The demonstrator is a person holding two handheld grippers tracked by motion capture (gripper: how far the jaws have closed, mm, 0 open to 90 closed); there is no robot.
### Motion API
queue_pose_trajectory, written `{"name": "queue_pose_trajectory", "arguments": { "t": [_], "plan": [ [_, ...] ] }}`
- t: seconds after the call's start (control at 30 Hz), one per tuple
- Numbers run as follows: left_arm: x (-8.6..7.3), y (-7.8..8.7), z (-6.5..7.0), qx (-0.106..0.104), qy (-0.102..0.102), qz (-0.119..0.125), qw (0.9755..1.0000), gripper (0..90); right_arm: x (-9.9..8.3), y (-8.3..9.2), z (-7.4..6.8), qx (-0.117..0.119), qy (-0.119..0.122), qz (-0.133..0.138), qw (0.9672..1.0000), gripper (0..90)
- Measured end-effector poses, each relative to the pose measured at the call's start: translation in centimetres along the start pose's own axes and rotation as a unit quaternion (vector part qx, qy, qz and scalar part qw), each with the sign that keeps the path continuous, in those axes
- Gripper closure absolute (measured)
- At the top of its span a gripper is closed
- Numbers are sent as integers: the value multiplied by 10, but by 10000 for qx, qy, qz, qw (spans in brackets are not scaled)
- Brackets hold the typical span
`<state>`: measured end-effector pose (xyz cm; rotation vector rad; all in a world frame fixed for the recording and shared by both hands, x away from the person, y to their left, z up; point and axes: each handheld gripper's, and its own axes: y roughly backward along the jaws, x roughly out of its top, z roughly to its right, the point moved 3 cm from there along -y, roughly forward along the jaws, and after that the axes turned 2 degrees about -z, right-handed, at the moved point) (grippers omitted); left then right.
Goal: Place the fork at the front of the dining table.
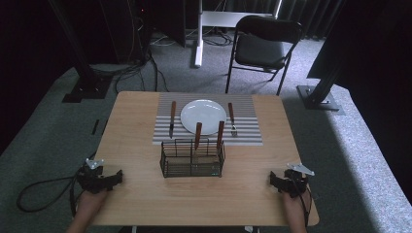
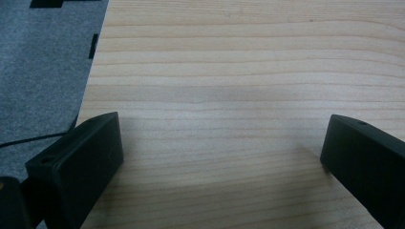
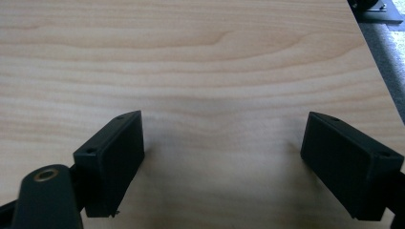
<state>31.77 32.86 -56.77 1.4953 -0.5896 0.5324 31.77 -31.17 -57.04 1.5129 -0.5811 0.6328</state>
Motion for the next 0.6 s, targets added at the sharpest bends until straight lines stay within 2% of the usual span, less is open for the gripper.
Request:
{"name": "queue_pose_trajectory", "arguments": {
  "t": [0.17,0.27,0.6],
  "plan": [
    [0,0,0,0,-3,0,10000,4,-8,7,8,32,28,8,10000,141],
    [0,0,0,0,-4,-1,10000,4,-9,9,11,4,-42,12,10000,142],
    [0,0,0,0,-1,-1,10000,4,-9,9,11,-19,-32,9,10000,142]
  ]
}}
